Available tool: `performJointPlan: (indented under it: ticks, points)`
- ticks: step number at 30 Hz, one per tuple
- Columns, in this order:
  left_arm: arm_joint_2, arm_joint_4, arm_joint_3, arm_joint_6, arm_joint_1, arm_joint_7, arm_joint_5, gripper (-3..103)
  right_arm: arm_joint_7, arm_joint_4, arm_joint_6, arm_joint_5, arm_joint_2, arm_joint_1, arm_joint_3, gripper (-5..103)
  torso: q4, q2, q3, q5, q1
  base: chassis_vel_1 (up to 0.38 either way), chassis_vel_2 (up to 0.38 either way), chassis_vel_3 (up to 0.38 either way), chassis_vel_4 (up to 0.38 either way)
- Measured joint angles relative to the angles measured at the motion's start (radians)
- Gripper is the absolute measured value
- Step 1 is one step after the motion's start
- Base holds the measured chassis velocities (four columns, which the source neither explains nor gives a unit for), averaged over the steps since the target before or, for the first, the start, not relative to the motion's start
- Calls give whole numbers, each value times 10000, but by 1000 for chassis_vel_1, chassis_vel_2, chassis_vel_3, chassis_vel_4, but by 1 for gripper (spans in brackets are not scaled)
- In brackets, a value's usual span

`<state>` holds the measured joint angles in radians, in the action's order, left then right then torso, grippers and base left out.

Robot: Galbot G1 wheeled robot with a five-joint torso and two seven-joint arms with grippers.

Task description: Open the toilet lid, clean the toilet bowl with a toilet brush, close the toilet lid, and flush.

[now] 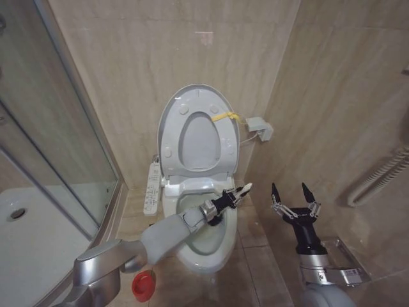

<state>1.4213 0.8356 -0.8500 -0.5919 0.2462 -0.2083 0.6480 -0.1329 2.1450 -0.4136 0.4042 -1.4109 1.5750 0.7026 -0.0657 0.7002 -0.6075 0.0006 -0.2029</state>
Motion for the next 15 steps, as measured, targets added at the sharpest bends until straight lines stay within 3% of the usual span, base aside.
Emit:
performJointPlan:
  ticks: [2, 5, 8, 9, 10, 12, 15]
  points:
    - [-120, -1117, 112, -334, 302, -328, -422, 19, -2, 79, 2, 0, 3, 50, 1, 100, 22, 0, -1, 0, 1, 0, 0, 0, 0]
    - [13, -1506, 386, -495, 448, -401, -570, 19, -8, 86, 5, 0, 27, 58, -1, 100, 25, 1, 1, -6, 1, 22, 10, 5, 10]
    - [68, -893, 401, -294, 372, -230, -432, 19, -10, 65, 13, -4, 15, 25, -1, 100, 27, -2, -3, 1, 0, 45, 20, -2, 19]
    - [86, -376, 331, -151, 272, -101, -293, 19, -11, 57, 20, -6, -13, 9, -4, 100, 22, -3, -3, 1, -2, 0, 0, 0, 0]
    - [80, 265, 205, -14, 152, 69, -124, 19, -12, 61, 21, -10, -49, 10, -12, 100, 1, 0, 1, -9, 0, 0, 0, 0, 0]
    - [8, 463, 94, 16, 140, 129, -70, 19, -14, 67, 21, -12, -60, 33, -15, 100, -3, 1, 3, -7, 1, 0, 0, 0, 0]
    - [-194, -185, -62, -160, 337, -46, -253, 19, -21, 97, 11, -10, -29, 120, 2, 100, 10, -1, -2, 1, 0, -20, -67, -15, -5]
